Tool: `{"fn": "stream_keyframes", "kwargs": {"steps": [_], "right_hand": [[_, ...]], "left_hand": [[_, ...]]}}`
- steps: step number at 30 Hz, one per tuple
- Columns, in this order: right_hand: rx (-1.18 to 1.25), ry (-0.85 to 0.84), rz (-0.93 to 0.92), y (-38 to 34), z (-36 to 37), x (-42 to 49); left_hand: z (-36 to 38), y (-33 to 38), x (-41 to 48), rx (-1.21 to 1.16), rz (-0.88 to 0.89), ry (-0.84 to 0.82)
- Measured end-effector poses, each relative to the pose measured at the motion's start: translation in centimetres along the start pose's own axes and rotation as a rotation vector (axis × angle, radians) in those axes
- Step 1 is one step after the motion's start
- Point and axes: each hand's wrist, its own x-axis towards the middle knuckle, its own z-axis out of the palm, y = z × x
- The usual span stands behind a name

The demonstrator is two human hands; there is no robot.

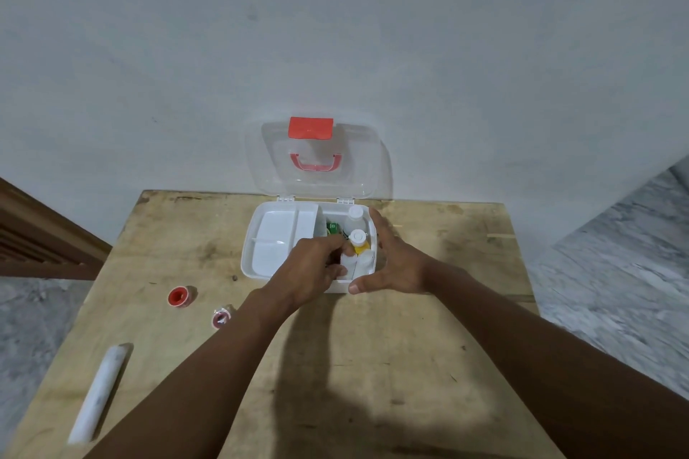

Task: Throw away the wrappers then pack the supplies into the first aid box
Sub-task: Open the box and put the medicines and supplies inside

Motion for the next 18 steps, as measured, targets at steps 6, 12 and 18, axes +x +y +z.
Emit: {"fn": "stream_keyframes", "kwargs": {"steps": [6,12,18], "right_hand": [[-0.058,0.001,-0.021,-0.7,0.0,-0.1],[-0.125,-0.016,0.004,-1.4,0.2,-0.1],[-0.18,0.006,0.07,-0.4,1.1,0.7]], "left_hand": [[-0.4,0.2,0.2,0.09,-0.014,0.033],[-0.1,0.4,-1.7,0.109,0.028,0.235],[-0.1,-0.3,-6.6,0.052,-0.054,0.569]]}}
